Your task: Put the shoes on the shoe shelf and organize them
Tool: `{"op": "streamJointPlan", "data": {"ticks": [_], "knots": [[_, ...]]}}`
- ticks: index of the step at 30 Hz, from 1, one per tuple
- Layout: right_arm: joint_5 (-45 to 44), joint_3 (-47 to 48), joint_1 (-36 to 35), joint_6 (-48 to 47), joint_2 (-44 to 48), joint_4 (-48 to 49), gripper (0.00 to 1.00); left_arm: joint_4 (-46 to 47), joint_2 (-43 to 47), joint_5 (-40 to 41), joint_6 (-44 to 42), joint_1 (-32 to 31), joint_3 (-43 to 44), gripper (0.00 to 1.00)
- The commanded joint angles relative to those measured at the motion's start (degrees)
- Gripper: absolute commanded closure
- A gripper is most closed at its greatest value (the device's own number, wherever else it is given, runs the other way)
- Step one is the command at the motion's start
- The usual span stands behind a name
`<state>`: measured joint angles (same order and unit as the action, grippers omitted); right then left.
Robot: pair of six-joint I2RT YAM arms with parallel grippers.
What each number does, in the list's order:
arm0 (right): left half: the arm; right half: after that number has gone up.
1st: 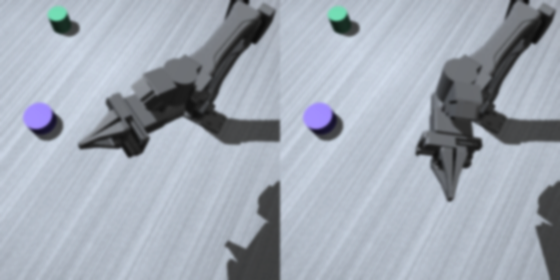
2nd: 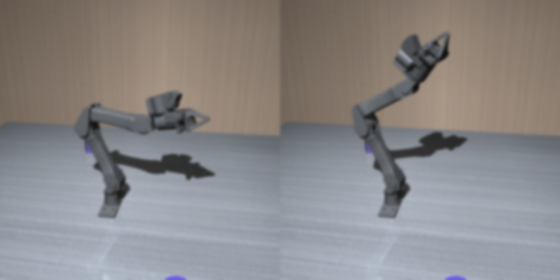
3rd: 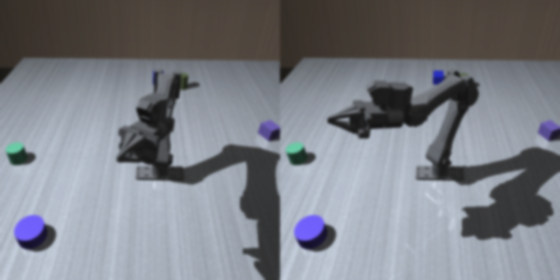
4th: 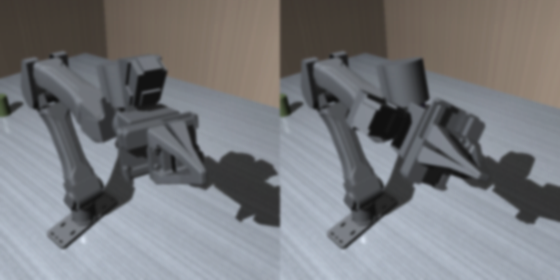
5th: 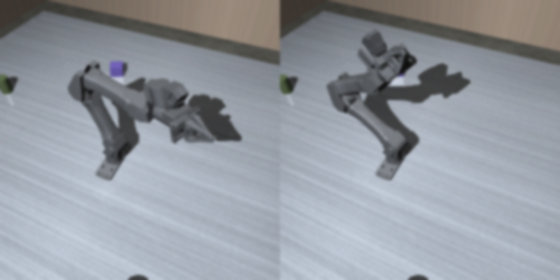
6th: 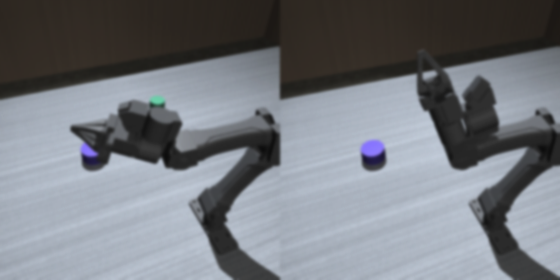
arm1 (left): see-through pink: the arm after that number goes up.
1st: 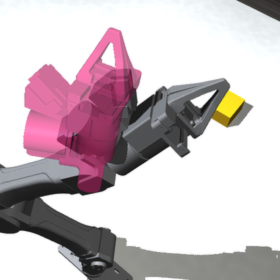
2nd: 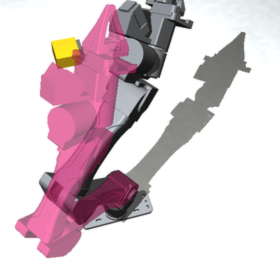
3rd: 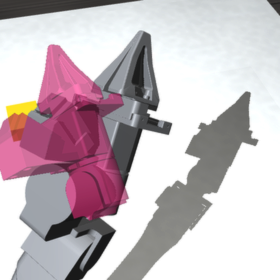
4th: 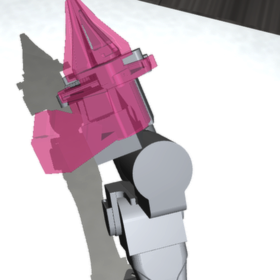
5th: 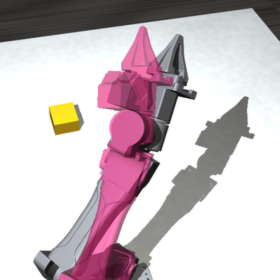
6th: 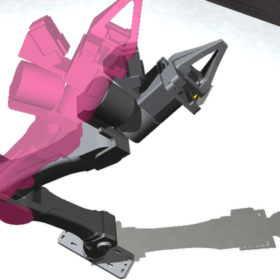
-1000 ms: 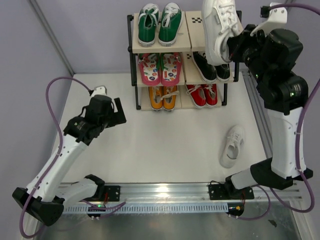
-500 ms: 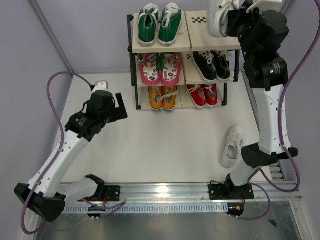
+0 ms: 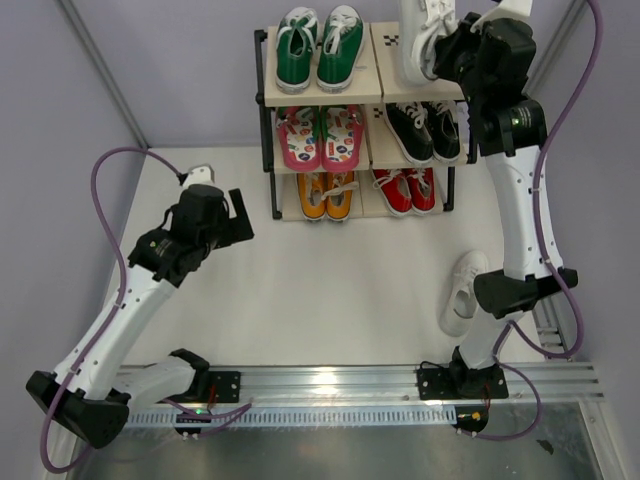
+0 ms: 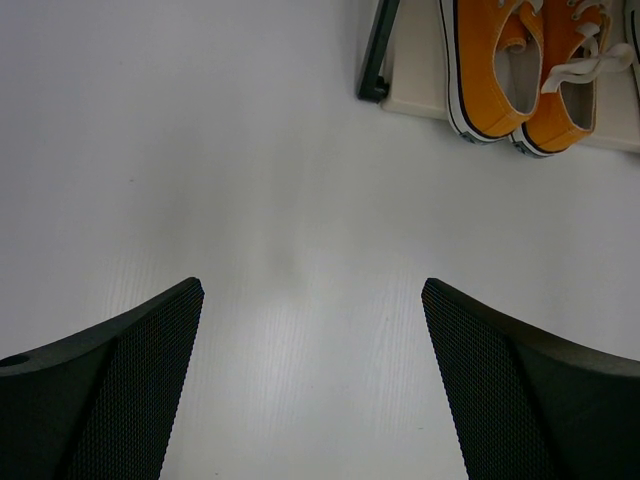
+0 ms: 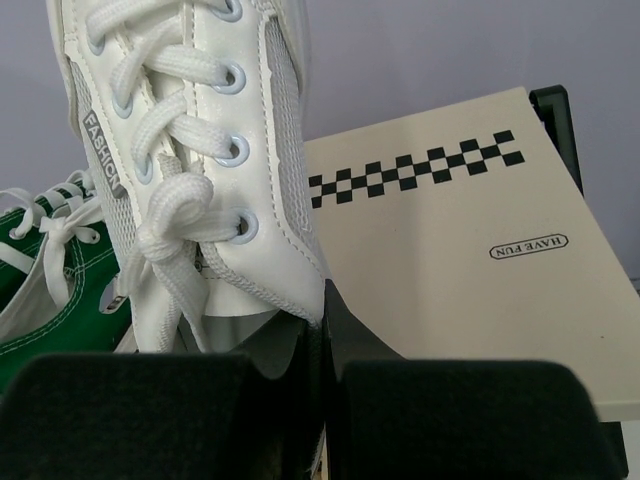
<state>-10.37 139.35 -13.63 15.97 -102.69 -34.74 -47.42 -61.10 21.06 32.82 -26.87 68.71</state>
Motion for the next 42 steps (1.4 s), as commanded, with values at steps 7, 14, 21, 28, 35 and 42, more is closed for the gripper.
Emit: {"op": "streamJointPlan", "data": {"ticks": [7,14,21,28,35,42], "knots": [[1.06,0.57,0.18,2.05,2.15,4.86,0.97,0.66,1.95,0.04,1.46,0.07,-1.91,0.06],[0.53,0.75,0.09,2.58,0.3,3.81,0.97,0.4,3.09,0.74,1.63,0.07,-2.88,0.06],[1.93,1.1,0.09,2.23,-1.19,3.89,0.97,0.4,3.09,0.91,1.63,0.07,-3.23,0.06],[2.37,1.45,0.09,1.53,-2.86,3.63,0.95,0.92,2.57,1.0,1.46,0.07,-3.58,0.06],[2.99,2.86,0.09,1.17,-4.53,3.36,0.63,1.28,1.51,1.18,1.11,0.07,-3.49,0.06],[3.43,2.86,0.09,0.47,-4.88,3.54,0.51,1.71,0.37,1.0,0.58,0.07,-3.23,0.06]]}}
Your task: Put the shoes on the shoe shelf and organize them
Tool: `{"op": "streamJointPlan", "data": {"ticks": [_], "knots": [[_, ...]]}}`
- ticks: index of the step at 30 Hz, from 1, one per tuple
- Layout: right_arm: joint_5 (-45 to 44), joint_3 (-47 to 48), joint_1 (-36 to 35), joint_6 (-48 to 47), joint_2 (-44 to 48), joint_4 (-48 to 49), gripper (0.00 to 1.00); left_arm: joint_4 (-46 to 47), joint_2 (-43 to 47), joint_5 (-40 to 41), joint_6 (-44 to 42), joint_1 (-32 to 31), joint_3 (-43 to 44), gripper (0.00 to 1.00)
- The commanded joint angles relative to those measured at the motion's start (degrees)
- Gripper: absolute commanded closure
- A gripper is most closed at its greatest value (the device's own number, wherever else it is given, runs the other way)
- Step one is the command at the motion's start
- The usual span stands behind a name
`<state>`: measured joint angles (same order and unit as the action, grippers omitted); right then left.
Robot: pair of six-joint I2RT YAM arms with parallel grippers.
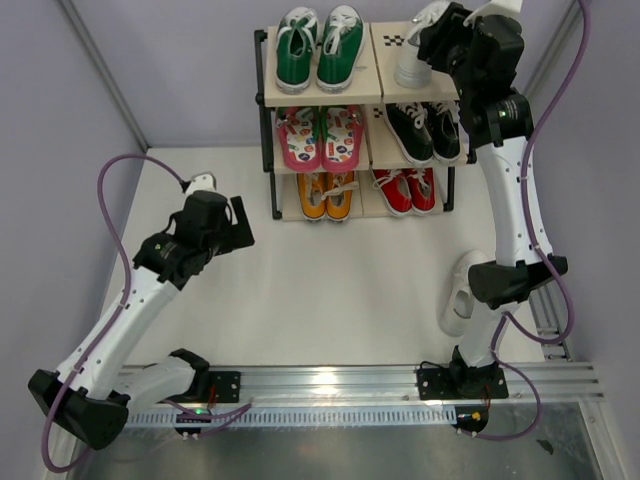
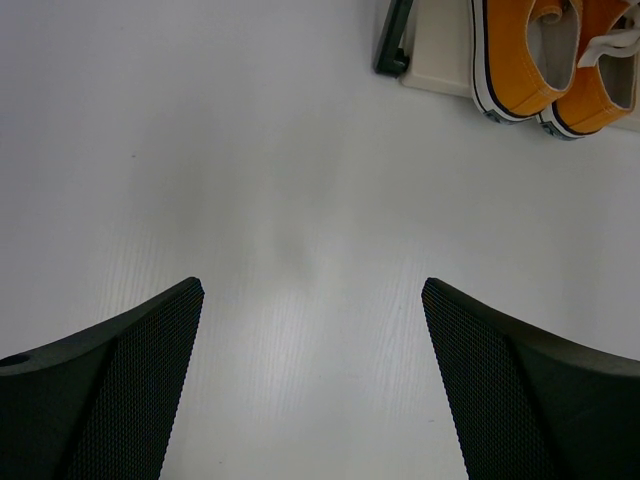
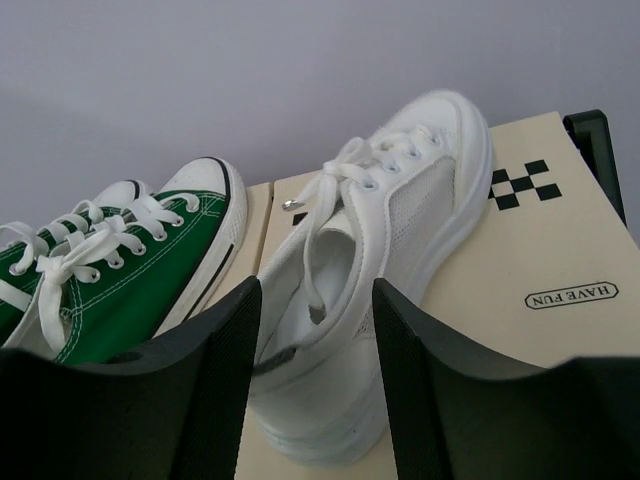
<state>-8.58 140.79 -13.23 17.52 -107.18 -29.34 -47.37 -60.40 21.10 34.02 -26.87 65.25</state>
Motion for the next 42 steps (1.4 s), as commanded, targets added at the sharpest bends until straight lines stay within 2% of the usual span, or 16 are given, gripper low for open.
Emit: {"op": "streamJointPlan", "data": {"ticks": [1,7,12,16,20,30,37,42], "knots": [[1.98,1.42,-0.3,-1.34,-0.49,-1.68,0.46,1.67,-0.5,0.96,-0.62,0.07,0.22,0.06],[3.39,1.85,-0.3,-3.1,-0.32,-1.77,0.29,1.67,-0.68,0.78,-0.71,0.07,0.05,0.06],[4.62,1.68,-0.3,-3.81,0.56,-3.7,0.08,2.02,-0.68,0.34,-0.62,0.07,-0.04,0.06],[4.36,0.19,-0.3,-4.07,1.7,-4.67,0.02,2.29,-0.77,-0.18,-0.62,0.07,-0.13,0.06],[3.75,-1.04,-0.74,-5.12,2.67,-4.93,0.01,2.37,-0.68,-0.45,-0.71,0.07,-0.3,0.06],[-6.79,-1.4,-3.37,-8.81,-0.05,-7.13,0.01,2.55,-0.42,-0.1,-1.24,0.07,-0.92,0.06],[-7.24,-2.28,-3.82,-10.13,-0.31,-3.71,0.01,2.55,-0.33,1.13,-1.76,0.07,-1.27,0.06],[-3.65,-2.63,-3.82,-10.22,-1.45,-4.05,0.15,2.9,-0.77,1.4,-2.11,0.07,-1.62,0.06]]}}
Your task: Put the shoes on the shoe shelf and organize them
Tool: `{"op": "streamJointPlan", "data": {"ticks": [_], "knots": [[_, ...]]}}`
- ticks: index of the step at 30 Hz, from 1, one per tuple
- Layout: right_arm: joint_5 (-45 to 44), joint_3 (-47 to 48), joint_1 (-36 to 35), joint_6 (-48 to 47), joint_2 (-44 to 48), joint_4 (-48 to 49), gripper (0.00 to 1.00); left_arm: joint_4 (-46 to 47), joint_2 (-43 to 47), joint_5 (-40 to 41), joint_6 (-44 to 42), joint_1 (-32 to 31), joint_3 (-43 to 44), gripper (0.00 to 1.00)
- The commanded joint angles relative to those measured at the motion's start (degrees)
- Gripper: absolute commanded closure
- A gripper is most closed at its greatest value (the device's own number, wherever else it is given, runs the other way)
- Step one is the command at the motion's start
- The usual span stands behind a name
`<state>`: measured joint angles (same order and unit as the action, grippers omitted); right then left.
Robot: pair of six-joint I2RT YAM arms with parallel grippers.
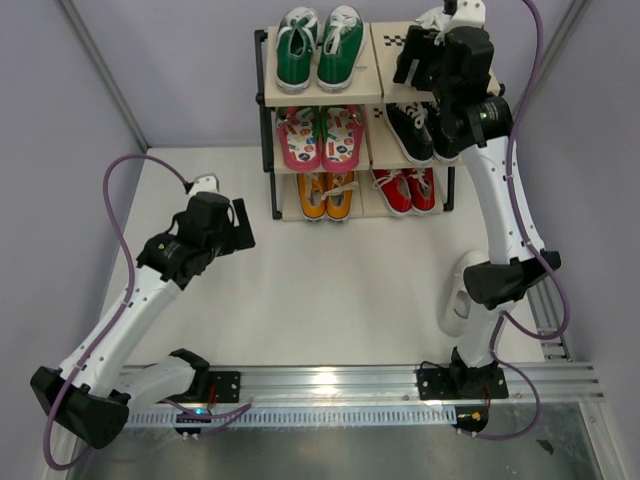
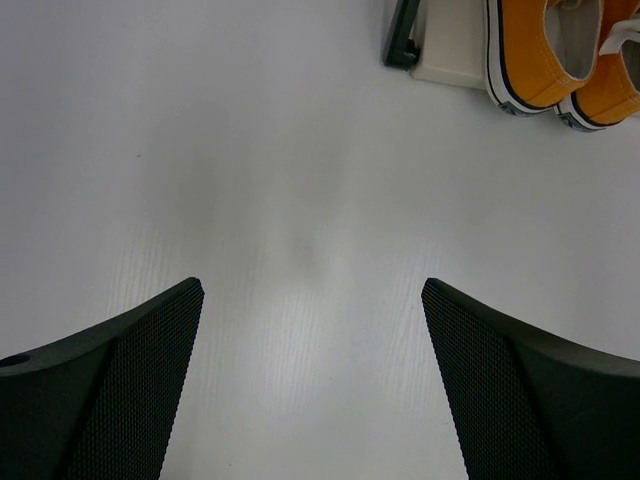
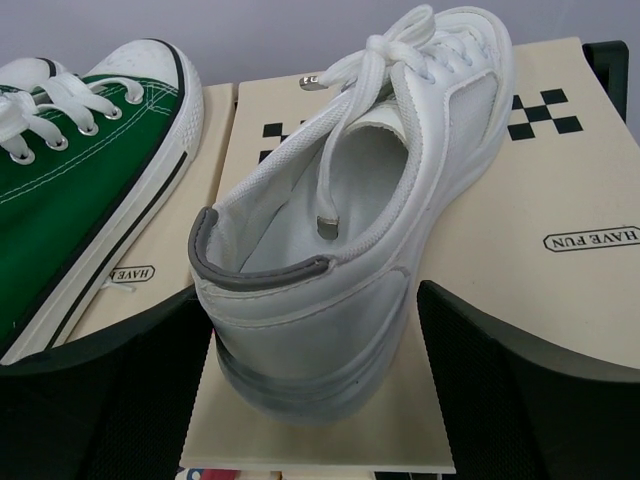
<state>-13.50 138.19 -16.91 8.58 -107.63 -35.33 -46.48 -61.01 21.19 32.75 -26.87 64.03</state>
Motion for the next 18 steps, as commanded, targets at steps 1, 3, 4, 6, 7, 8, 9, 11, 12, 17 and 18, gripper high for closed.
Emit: {"op": "streamJointPlan", "data": {"ticks": [1,3,4,6,7,8,9,11,12,17,18], "knots": [[1.63,-0.11,-0.06,-1.63,-1.09,1.93,0.18,2.01,-0.16,1.4,-0.94,0.07,-0.4,0.06],[2.07,-0.29,-0.14,-1.99,-1.17,1.93,0.23,2.01,-0.16,1.84,-1.29,0.07,-0.4,0.06],[2.42,-0.29,-0.14,-2.34,-1.09,1.93,0.29,2.01,-0.16,1.92,-1.46,0.07,-0.4,0.06],[3.03,-0.47,-0.14,-3.04,-0.91,1.93,0.32,1.92,-0.07,2.19,-1.73,0.07,-0.31,0.06],[4.26,-0.55,-0.14,-3.39,-0.48,2.02,0.36,1.92,-0.07,2.19,-1.73,0.07,-0.31,0.06],[5.14,-0.81,-0.14,-3.65,-0.21,2.11,0.37,2.01,-0.07,2.19,-1.81,0.07,-0.22,0.06],[6.19,-1.34,-0.14,-4.18,0.14,2.37,0.38,2.01,0.02,2.1,-1.82,0.07,-0.22,0.05],[9.08,-2.31,-0.14,-4.36,1.81,2.98,0.39,2.09,-0.16,2.1,-1.73,0.07,-0.31,0.05],[10.15,-3.36,-0.14,-4.53,2.34,3.68,0.39,2.09,-0.07,2.01,-1.73,0.07,-0.31,0.05],[14.88,-5.82,-0.14,-6.73,4.97,4.13,0.39,2.01,-0.07,1.92,-1.46,0.07,-0.48,0.05],[14.99,-6.44,-0.14,-7.08,5.24,4.48,0.39,2.01,0.02,1.84,-1.46,0.07,-0.48,0.05]]}}
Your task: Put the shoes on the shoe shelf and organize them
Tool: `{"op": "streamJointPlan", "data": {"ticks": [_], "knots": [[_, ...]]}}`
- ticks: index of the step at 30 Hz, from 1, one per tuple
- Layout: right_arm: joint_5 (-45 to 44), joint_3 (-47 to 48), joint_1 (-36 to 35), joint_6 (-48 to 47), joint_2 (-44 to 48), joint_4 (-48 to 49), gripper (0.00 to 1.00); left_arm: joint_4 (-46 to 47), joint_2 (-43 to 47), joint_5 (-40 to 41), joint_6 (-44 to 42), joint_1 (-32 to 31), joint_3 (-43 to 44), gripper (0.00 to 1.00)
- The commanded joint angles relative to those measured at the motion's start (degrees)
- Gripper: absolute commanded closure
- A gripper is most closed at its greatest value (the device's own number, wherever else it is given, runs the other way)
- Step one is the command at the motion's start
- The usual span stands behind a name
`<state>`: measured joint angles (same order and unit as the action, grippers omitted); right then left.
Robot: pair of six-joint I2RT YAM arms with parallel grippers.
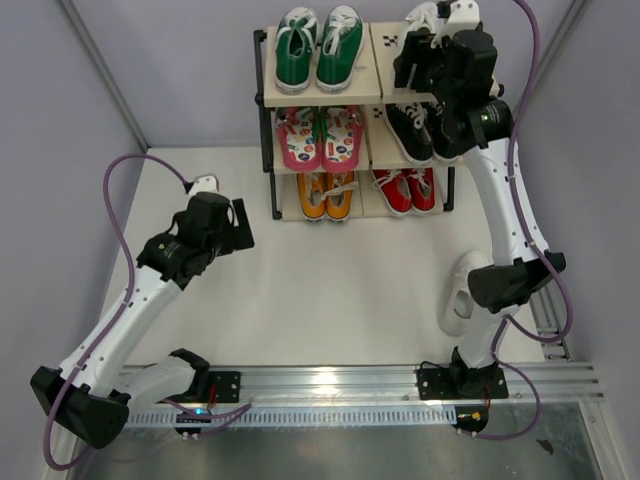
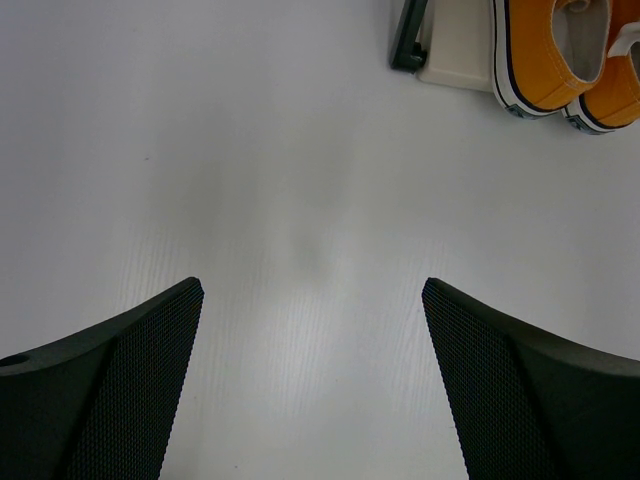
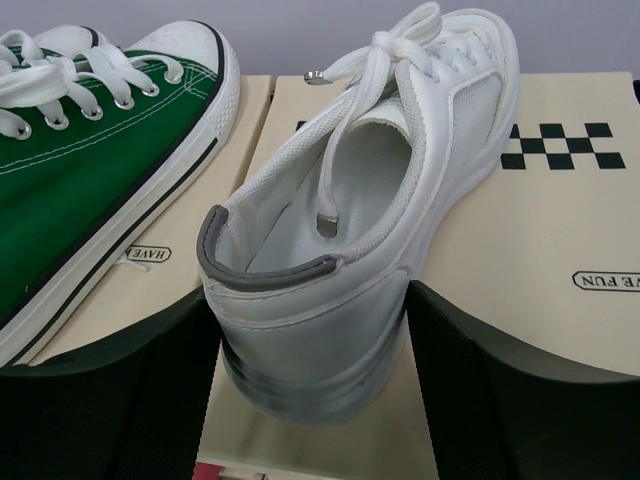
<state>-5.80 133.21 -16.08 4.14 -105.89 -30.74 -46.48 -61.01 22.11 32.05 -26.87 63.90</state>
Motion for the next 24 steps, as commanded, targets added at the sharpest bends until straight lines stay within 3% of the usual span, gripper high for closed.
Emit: {"op": "streamJointPlan", "data": {"ticks": [1,7,16,24], "knots": [[7.47,-1.89,-0.89,-2.91,3.75,-0.11,0.39,2.01,0.1,0.92,-0.68,0.07,-0.35,0.05],[11.06,-3.74,-0.1,-5.1,4.9,-1.16,0.39,1.74,0.98,1.36,-0.68,0.07,-0.53,0.05],[27.05,-5.94,7.02,-4.41,6.48,-0.63,0.4,1.74,1.51,1.53,-0.68,0.07,-0.71,0.05],[25.93,-5.94,6.94,-4.23,6.57,-1.86,0.39,2.01,1.16,1.01,-0.24,0.07,-0.35,0.05]]}}
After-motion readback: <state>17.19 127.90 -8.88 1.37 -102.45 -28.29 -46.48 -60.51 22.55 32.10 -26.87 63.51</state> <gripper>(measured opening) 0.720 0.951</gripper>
